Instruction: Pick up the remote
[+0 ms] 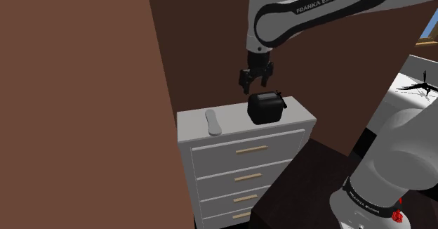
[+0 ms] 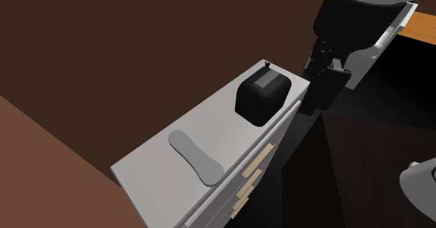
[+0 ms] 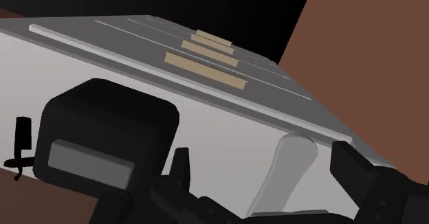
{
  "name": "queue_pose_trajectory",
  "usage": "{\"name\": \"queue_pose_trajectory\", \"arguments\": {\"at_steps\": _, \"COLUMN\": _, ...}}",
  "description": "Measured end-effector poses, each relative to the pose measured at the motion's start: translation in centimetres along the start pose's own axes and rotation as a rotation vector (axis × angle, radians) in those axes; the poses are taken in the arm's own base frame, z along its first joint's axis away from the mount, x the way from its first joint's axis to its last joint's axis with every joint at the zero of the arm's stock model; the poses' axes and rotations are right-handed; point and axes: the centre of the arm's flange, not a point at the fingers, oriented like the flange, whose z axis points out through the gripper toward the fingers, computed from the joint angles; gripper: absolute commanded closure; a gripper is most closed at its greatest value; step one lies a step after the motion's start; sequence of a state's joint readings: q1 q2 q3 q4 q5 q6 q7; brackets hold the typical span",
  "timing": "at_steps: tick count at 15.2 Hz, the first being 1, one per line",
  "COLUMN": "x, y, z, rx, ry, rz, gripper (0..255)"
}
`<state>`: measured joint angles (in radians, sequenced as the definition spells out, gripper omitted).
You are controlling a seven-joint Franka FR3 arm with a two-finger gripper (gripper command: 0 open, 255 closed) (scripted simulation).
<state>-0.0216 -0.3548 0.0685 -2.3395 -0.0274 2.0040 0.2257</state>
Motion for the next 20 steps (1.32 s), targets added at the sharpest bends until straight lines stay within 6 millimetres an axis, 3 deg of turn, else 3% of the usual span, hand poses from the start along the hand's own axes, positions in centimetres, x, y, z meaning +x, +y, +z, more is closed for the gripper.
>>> {"name": "queue_pose_trajectory", "arguments": {"at_steps": 20, "x": 17.5, "y": -6.3, "z": 18.5, "rx": 0.046, "ry": -0.033, "rz": 0.242, "gripper": 0}}
